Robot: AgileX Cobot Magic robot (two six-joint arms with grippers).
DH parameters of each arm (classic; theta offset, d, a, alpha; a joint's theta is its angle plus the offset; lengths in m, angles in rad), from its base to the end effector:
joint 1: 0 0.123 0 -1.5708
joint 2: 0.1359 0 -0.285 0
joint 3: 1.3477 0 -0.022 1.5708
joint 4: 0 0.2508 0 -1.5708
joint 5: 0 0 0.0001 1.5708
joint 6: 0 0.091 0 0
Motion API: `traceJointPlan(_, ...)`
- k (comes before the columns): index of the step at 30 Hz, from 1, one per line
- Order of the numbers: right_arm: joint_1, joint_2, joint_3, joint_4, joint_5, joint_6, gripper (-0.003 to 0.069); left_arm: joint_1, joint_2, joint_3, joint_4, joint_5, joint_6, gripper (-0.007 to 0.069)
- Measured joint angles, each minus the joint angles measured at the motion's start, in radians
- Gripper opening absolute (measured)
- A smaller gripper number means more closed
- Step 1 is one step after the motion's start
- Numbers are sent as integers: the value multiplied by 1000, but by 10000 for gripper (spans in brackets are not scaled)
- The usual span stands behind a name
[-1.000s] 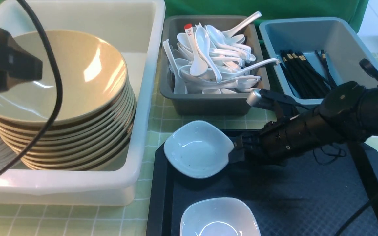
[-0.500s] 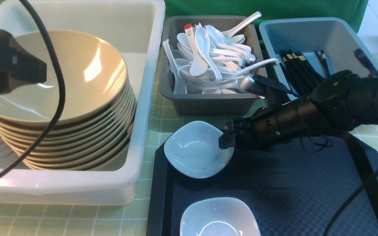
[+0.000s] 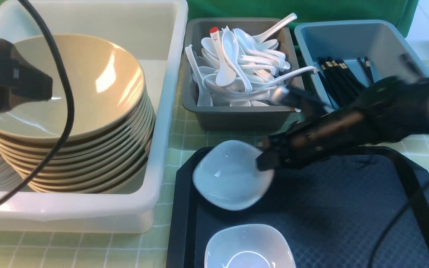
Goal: On green table put chopsticks spoon bowls plates into blue grey white boxes.
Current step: 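Reach for and grasp the small white dish on the black tray, then place the white bowl down on the black tray with the right gripper, then grasp the small white bowl on the black tray by its rim with the left gripper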
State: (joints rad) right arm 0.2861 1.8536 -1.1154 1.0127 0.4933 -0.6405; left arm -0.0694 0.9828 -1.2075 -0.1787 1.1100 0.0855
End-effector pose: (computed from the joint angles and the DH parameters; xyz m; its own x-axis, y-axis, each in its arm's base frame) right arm 0.3528 0.1420 0.1822 -0.8816 0.0352 -0.4707 -0.2284 0.8408 0.4908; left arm 0.1691 -0.0263 0.4133 -0.7088 0.0546 -0.7032 0.1839 0.9768 -0.1095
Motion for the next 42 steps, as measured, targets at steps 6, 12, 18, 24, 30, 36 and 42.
traceJointPlan(6,-157,-272,146,-133,56,-8,54,0,-8,0,-71,10,37,554)
traceJointPlan(12,-357,-527,454,-179,83,-4,54,0,25,0,-333,24,247,528)
traceJointPlan(18,-381,-563,626,-171,-11,-18,56,0,120,0,-535,77,405,518)
traceJointPlan(24,-376,-568,649,-162,-52,-21,107,-91,210,0,-583,78,446,518)
traceJointPlan(30,-376,-568,633,-248,-39,-15,288,-267,294,0,-583,-15,382,518)
traceJointPlan(36,-376,-590,496,-470,135,103,531,-443,436,-72,-503,-73,306,518)
traceJointPlan(42,-376,-782,342,-521,303,123,603,-595,694,-250,-356,-59,240,518)
